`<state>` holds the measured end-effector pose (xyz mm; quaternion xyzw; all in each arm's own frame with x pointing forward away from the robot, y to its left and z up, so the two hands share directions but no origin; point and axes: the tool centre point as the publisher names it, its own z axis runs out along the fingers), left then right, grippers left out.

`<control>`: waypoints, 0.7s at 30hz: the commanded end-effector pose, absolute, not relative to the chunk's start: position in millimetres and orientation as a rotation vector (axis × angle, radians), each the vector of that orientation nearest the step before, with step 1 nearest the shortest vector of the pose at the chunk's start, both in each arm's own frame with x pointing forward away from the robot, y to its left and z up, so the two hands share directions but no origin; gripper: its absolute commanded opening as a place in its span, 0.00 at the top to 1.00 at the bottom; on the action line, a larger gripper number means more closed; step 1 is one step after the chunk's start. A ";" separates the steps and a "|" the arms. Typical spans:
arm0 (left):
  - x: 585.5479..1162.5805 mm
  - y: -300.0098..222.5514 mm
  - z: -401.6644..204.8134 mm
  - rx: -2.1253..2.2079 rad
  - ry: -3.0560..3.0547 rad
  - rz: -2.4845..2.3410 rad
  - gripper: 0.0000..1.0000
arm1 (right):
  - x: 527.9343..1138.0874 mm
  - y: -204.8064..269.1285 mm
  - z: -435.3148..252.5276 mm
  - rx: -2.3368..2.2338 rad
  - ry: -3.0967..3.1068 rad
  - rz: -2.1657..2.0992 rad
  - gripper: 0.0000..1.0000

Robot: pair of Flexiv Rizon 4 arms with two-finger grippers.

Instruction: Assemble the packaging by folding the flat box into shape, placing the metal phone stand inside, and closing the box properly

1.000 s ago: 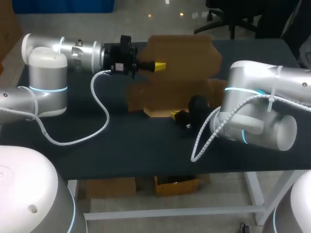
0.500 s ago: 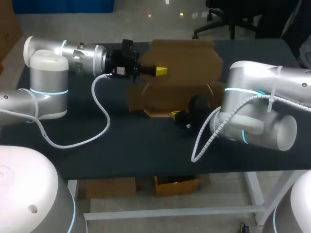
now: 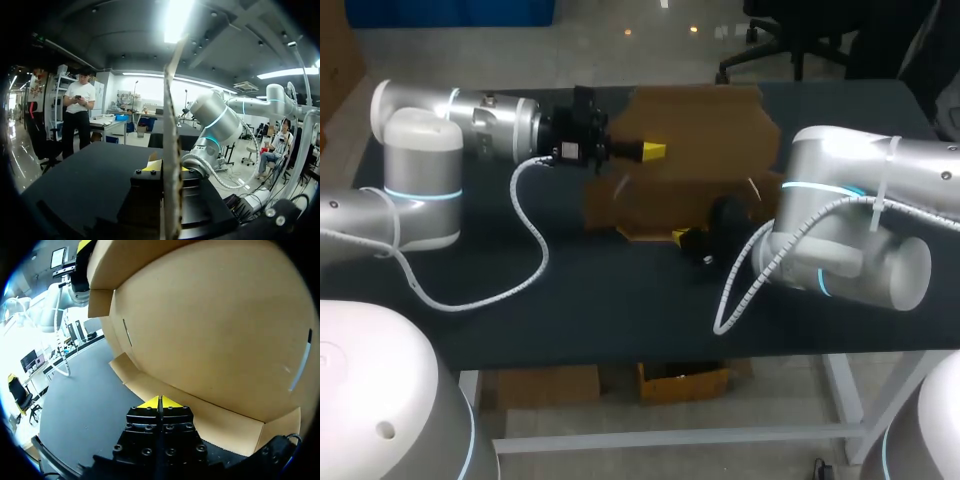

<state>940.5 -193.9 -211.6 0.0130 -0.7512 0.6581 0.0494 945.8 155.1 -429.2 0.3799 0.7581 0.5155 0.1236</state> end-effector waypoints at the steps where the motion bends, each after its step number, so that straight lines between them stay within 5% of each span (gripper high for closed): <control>1: 938.6 -195.1 -214.7 0.043 -2.287 2.007 1.00 | 946.2 156.6 -436.0 1.110 2.203 1.500 1.00; 21: 932.1 -195.0 -222.8 0.075 -2.293 1.991 1.00 | 946.2 156.6 -436.0 1.110 2.203 1.500 1.00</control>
